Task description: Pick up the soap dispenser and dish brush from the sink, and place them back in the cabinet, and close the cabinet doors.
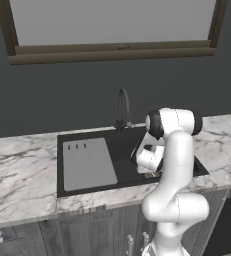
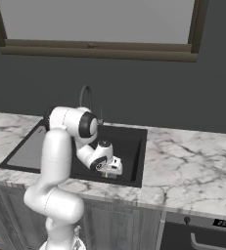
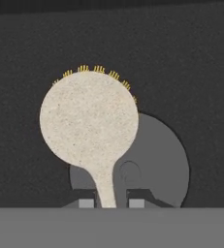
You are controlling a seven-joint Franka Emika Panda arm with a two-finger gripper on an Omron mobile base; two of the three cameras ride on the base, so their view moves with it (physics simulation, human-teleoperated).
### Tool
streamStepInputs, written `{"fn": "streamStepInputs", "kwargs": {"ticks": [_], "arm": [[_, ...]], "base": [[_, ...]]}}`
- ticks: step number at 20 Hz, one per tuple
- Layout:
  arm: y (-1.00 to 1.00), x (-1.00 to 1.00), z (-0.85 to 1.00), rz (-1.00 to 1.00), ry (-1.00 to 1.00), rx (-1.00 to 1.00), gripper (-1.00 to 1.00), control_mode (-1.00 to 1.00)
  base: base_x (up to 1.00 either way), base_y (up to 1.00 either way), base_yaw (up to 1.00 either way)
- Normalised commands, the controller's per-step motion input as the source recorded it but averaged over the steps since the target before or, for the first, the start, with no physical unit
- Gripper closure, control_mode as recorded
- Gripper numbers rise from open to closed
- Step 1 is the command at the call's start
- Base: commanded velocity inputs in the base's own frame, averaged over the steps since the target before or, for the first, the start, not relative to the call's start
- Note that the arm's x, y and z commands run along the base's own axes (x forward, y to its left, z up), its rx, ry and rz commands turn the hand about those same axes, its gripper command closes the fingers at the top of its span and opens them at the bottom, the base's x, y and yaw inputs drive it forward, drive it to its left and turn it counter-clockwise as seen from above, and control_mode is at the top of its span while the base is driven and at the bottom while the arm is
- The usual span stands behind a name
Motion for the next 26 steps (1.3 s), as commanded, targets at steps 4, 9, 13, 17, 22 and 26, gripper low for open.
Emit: {"fn": "streamStepInputs", "kwargs": {"ticks": [4, 9, 13, 17, 22, 26], "arm": [[-0.13, 0.0, 0.55, 0.0, -0.01, 0.0, 1.0, -1.0], [-0.08, 0.0, 0.64, 0.0, -0.02, 0.0, 1.0, -1.0], [-0.01, 0.0, 0.68, 0.0, 0.0, 0.0, 1.0, -1.0], [0.0, 0.0, 0.69, 0.0, 0.0, 0.0, 1.0, -1.0], [0.0, 0.0, 0.75, 0.0, 0.0, 0.0, 1.0, -1.0], [0.0, -0.02, 0.76, 0.0, 0.0, 0.0, 1.0, -1.0]], "base": [[0.0, 0.0, 0.0], [0.0, 0.0, 0.0], [0.0, 0.0, 0.0], [0.0, 0.0, 0.0], [0.0, 0.0, 0.0], [0.0, 0.0, 0.0]]}}
